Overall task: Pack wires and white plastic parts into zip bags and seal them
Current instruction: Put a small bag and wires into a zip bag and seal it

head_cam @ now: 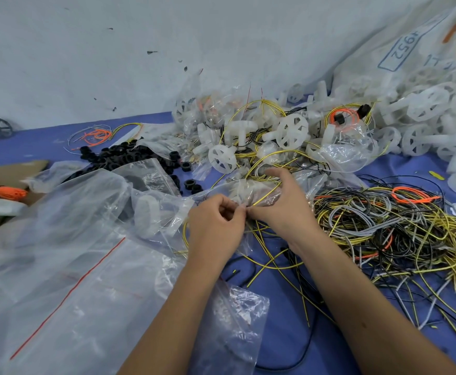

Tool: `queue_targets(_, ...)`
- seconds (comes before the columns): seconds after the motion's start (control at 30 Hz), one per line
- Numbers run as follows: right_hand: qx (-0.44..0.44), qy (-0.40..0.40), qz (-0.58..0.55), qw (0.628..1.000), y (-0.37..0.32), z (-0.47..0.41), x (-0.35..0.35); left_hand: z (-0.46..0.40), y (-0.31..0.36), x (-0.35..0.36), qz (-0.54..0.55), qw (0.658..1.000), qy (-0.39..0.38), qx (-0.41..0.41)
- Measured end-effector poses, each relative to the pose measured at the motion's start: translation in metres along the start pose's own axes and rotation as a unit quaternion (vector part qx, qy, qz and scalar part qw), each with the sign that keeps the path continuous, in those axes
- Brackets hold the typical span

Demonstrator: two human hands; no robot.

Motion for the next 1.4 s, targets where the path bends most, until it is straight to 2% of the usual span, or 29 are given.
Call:
queue_targets(0.1, -0.005, -0.002, -0.004, 1.000, 0.000, 0.000, 0.000, -0.003, -0.003, 0.001, 0.000, 1.000, -0.018, -0.006)
queue_targets(0.2, -0.009, -0.010, -0.015, 1.000, -0.002, 0.001, 0.002, -0.003, -0.005, 0.001, 0.090, 0.993, -0.052, -0.048)
queue_targets(0.33, 0.001, -0.009, -0.020, 1.000, -0.001, 0.000, 0.001, 0.001, 0.000, -0.003, 0.176, 0.982, -0.056, -0.049)
queue_targets(0.47, 0.004, -0.010, -0.009, 1.000, 0.000, 0.000, 0.001, 0.003, 0.009, -0.013, 0.120, 0.992, 0.021, 0.027)
queue_targets(0.57, -0.006, -0.001, 0.031, 1.000, -0.001, 0.002, 0.002, 0.006, 0.017, -0.018, 0.134, 0.985, 0.064, 0.083)
queue_targets(0.63, -0.044, 0.019, 0.037, 0.998, -0.007, 0.005, 0.003, 0.009, 0.021, -0.021, 0.144, 0.979, 0.087, 0.116)
queue_targets(0.73, -0.080, 0.028, -0.041, 0.996, -0.014, 0.009, 0.011, 0.009, 0.024, -0.024, 0.138, 0.974, 0.116, 0.135)
queue_targets(0.83, -0.025, -0.026, -0.239, 0.970, -0.013, 0.012, 0.023, 0.009, 0.025, -0.028, 0.124, 0.972, 0.143, 0.142)
queue_targets(0.9, -0.001, -0.071, -0.311, 0.948, -0.015, 0.013, 0.028, 0.009, 0.026, -0.032, 0.127, 0.967, 0.161, 0.149)
queue_targets(1.03, 0.000, -0.195, -0.236, 0.952, -0.020, 0.021, 0.038, 0.014, 0.030, -0.038, 0.108, 0.958, 0.192, 0.183)
queue_targets(1.13, 0.001, -0.327, -0.195, 0.925, -0.026, 0.034, 0.050, 0.020, 0.037, -0.041, 0.103, 0.950, 0.211, 0.208)
queue_targets(1.2, 0.019, -0.355, -0.195, 0.914, -0.027, 0.039, 0.053, 0.020, 0.038, -0.043, 0.110, 0.943, 0.222, 0.220)
queue_targets(1.3, 0.007, -0.300, -0.168, 0.939, -0.027, 0.032, 0.049, 0.019, 0.037, -0.043, 0.113, 0.945, 0.218, 0.216)
queue_targets(1.4, -0.082, -0.160, -0.070, 0.981, -0.032, 0.019, 0.032, 0.012, 0.028, -0.036, 0.109, 0.960, 0.193, 0.171)
Point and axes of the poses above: each hand's wrist, its own z-axis away from the middle knuckle, its own x-axis out of the palm, y = z × x, the point moved 5 cm from there along -z, towards the middle knuckle, and after that the axes turned 8 degrees about -z, right-handed, at the moved point
